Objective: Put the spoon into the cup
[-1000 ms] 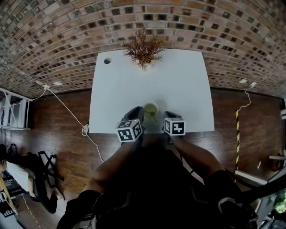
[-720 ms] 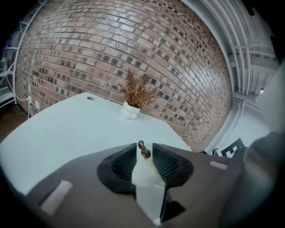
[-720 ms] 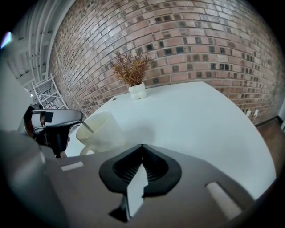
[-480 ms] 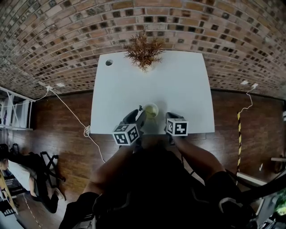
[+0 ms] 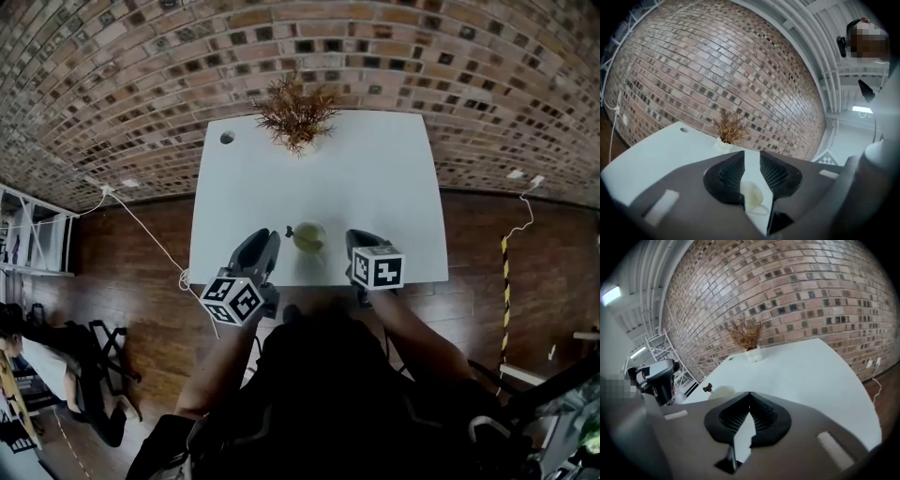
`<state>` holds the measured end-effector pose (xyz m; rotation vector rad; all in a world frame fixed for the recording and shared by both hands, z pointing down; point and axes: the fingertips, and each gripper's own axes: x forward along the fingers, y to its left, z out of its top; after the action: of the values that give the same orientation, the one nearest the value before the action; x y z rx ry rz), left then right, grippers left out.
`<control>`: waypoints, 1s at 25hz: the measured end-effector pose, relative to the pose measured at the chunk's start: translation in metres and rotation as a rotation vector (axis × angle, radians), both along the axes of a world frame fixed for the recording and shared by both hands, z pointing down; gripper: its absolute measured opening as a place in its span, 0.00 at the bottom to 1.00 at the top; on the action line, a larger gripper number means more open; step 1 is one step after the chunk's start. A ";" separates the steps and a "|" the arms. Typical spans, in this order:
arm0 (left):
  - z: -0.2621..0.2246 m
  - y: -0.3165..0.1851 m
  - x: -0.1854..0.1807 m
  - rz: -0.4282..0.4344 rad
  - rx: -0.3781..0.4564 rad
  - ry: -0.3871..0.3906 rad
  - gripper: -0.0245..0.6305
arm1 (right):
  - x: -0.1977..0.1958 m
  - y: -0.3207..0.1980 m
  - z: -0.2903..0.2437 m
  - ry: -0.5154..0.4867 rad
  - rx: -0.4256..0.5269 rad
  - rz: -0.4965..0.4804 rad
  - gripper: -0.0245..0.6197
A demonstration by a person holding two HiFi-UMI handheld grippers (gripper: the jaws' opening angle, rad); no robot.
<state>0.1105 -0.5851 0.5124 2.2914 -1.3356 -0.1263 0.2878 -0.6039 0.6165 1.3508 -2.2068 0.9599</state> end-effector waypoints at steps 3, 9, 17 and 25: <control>-0.030 0.008 0.002 -0.005 0.059 -0.042 0.04 | -0.006 -0.001 -0.032 -0.041 0.057 -0.044 0.05; -0.081 0.025 0.007 0.021 0.120 -0.086 0.04 | -0.009 0.005 -0.105 -0.061 0.233 -0.143 0.05; -0.117 0.057 -0.012 0.176 0.161 -0.129 0.04 | -0.042 0.023 -0.171 -0.137 0.343 -0.111 0.05; -0.135 0.080 -0.063 0.263 0.198 -0.093 0.04 | -0.076 0.048 -0.186 -0.080 0.431 -0.041 0.05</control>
<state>0.0477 -0.5055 0.3776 2.6462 -1.0929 -0.0677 0.2119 -0.5562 0.4307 1.4550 -2.5950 0.5481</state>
